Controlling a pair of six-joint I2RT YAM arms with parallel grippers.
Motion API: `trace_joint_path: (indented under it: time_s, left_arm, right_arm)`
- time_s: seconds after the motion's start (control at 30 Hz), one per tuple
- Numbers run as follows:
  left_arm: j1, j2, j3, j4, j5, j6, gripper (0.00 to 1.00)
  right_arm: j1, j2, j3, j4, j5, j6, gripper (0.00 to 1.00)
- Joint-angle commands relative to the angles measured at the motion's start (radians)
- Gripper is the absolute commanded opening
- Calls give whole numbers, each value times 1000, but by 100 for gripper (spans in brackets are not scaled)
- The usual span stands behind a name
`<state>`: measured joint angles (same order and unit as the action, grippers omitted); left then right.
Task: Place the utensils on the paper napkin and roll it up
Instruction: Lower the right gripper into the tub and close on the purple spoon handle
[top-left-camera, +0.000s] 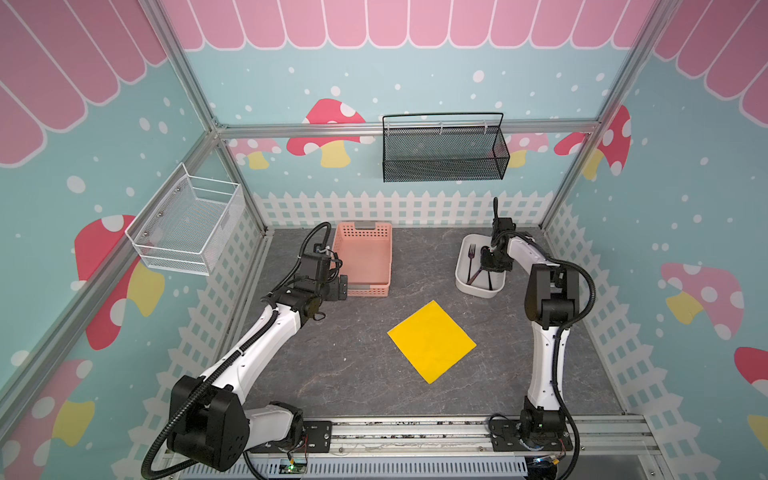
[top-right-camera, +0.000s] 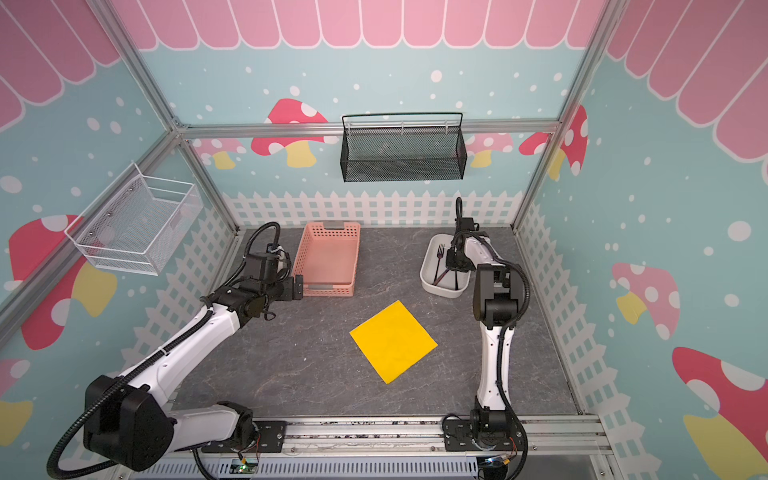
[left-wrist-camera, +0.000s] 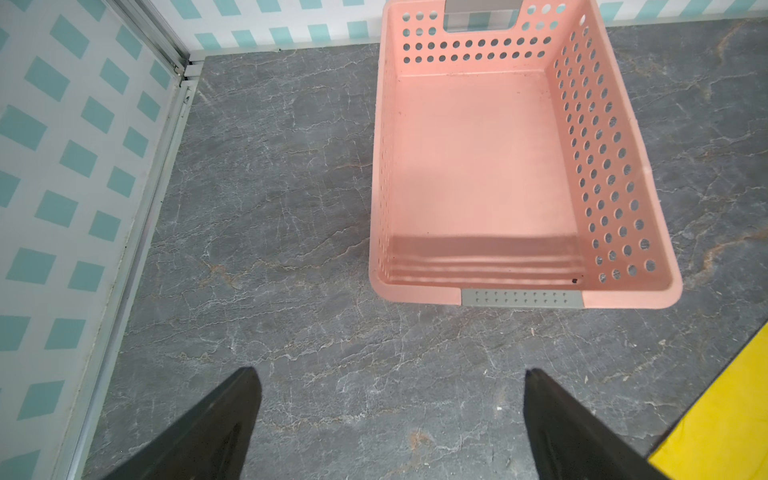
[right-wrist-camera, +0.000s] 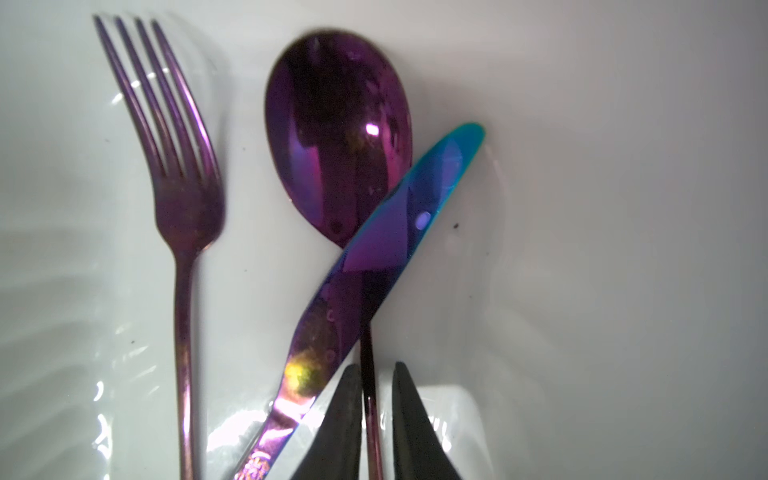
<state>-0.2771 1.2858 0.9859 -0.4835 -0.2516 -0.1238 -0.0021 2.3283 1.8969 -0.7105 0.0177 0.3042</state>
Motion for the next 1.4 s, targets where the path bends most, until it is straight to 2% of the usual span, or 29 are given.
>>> trace_joint_path:
  time_s: [0.0,0.3,0.73,1.37]
  left_arm:
    - [-3,9,23,-12,-16,16,100]
    - [-4,22,23,-12,-25,24,100]
    - [-3,10,27,-12,-11,18,100]
    - [-4,-23,28,-7,12,9,100]
  right_arm:
    - [-7,69,22,-23,-15,-25,17]
    - [-9,127,84,-24,-32,-28,15]
    - [-4,74,92,-38,-43,-24,0]
    - [5,-86,101,-82,-26,-22,0]
